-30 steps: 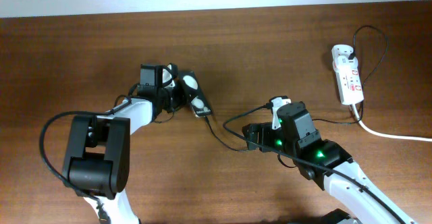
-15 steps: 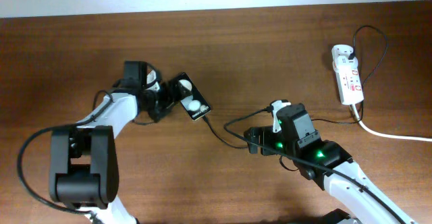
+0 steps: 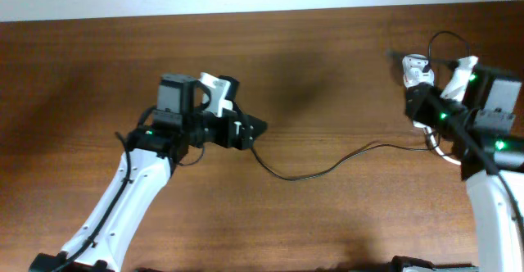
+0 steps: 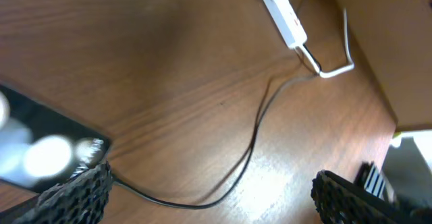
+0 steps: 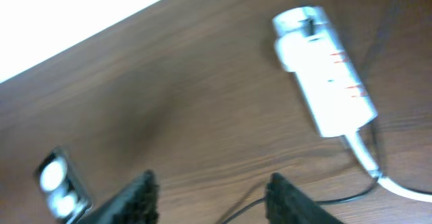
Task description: Plug charger to phone and switch on socket
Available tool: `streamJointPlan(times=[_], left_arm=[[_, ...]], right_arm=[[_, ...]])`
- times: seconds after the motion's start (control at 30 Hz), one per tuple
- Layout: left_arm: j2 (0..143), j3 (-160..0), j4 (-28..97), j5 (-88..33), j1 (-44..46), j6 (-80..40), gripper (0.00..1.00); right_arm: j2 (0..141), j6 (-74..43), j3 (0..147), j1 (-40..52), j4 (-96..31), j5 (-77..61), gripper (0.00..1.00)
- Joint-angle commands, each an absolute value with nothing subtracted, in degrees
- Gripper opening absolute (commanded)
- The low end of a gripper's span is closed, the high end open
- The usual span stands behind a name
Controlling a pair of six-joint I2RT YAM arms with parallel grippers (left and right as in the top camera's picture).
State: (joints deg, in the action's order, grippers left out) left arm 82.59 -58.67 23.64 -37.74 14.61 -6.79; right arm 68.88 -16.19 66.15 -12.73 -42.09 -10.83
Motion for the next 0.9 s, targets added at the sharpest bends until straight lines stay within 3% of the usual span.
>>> streamJointPlan(times=[0.0, 0.23, 0.87], left_arm=[[82.1, -58.8, 25.5, -35.6, 18.3, -4.4, 0.99], [82.1, -58.8, 26.3, -35.6, 18.4, -4.4, 0.99], [82.1, -58.8, 26.3, -35.6, 18.4, -4.4, 0.99]], right_arm=[[77.5, -20.4, 68.5, -20.6, -41.1, -6.7, 0.04], [97.6, -20.4, 68.8, -24.1, -19.6, -6.8, 0.04], [119.3, -20.2, 71.1, -24.2, 0.4, -6.9, 0.04]])
